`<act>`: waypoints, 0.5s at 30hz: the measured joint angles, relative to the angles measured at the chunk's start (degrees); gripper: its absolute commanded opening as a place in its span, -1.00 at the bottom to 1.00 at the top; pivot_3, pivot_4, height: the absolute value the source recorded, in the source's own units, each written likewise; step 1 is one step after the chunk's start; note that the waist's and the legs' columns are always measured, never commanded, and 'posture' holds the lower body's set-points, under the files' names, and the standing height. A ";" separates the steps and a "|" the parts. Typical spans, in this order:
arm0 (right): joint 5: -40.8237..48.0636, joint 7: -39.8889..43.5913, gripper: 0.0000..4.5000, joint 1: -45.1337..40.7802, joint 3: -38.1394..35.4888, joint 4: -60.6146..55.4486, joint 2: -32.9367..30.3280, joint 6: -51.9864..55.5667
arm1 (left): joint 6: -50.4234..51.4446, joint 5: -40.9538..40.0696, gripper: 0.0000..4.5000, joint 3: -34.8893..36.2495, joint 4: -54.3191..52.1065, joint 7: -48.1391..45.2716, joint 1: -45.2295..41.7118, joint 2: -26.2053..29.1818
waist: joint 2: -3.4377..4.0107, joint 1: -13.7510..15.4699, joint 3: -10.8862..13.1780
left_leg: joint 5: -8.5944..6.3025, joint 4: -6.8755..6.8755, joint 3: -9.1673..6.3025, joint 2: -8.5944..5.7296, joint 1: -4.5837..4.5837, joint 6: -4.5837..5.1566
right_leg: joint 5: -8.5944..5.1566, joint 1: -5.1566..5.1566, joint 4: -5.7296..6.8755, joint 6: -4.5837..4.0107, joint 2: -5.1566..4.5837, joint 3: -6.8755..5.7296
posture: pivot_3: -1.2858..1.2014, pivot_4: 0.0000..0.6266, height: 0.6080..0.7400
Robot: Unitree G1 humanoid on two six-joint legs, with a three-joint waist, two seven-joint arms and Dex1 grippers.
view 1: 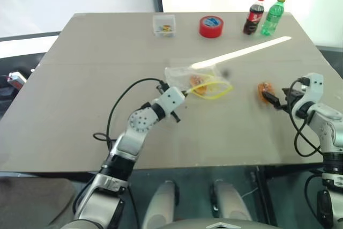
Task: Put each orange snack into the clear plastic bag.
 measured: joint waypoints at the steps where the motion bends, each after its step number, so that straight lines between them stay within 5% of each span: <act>1: -0.05 -0.23 0.98 -0.01 0.02 -0.28 0.00 0.00 | 0.00 0.00 -1.00 0.00 0.00 -0.01 0.00 0.00 | 0.00 0.02 0.00 | 0.00 0.00 0.00 0.00 0.00 0.00 | 0.00 0.00 0.00 -0.01 0.00 0.00 | 0.03 -0.52 1.00; 15: -1.19 -1.75 0.98 -0.17 1.22 1.45 1.02 -0.29 | 0.01 0.02 -1.00 -0.02 0.00 -0.11 -0.06 0.02 | 0.00 0.02 0.00 | 0.00 0.00 0.00 0.00 -0.01 0.00 | 0.01 0.00 -0.01 -0.02 0.00 0.00 | 0.03 -0.52 1.00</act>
